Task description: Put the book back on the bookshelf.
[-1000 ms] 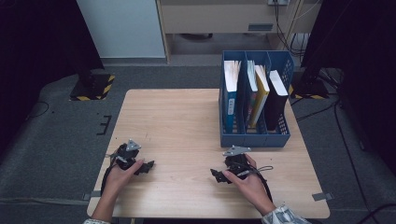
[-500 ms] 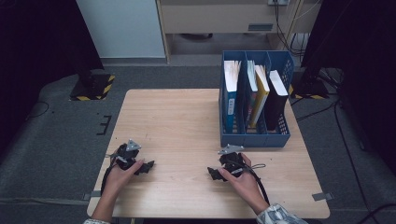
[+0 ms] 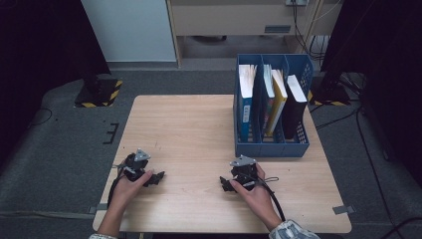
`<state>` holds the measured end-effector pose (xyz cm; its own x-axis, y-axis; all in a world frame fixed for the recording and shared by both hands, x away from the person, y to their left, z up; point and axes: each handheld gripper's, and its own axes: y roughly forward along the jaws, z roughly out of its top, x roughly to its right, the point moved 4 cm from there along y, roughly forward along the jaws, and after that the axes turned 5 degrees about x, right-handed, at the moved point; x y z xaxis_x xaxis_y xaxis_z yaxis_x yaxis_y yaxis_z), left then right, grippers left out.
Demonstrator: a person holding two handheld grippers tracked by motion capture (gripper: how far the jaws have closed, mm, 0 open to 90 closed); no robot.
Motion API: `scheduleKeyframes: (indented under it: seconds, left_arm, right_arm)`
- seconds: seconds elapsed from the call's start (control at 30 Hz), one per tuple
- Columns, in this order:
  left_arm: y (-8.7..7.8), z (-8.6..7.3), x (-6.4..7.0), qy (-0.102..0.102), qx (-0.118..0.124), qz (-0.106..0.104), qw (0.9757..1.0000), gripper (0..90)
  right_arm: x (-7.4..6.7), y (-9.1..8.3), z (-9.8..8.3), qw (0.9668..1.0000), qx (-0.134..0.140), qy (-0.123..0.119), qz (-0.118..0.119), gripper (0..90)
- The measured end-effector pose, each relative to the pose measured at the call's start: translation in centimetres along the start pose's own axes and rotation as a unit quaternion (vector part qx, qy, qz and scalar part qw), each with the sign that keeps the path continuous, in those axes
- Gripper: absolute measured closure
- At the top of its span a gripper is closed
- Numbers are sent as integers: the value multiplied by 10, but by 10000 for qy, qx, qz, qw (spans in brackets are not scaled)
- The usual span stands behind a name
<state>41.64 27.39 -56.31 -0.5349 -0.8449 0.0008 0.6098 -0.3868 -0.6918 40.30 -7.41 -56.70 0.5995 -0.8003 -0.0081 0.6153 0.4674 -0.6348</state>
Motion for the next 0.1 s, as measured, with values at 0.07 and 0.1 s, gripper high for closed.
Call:
scheduleKeyframes:
  seconds: [0.07,0.1]
  left_arm:
    - [0,0,0,-2,-4,-1,10000,0]
    - [0,0,0,-2,-5,-1,10000,0]
  right_arm:
    - [0,0,0,10000,-1,-1,-8,55]
    - [0,0,0,10000,-8,27,-13,53]
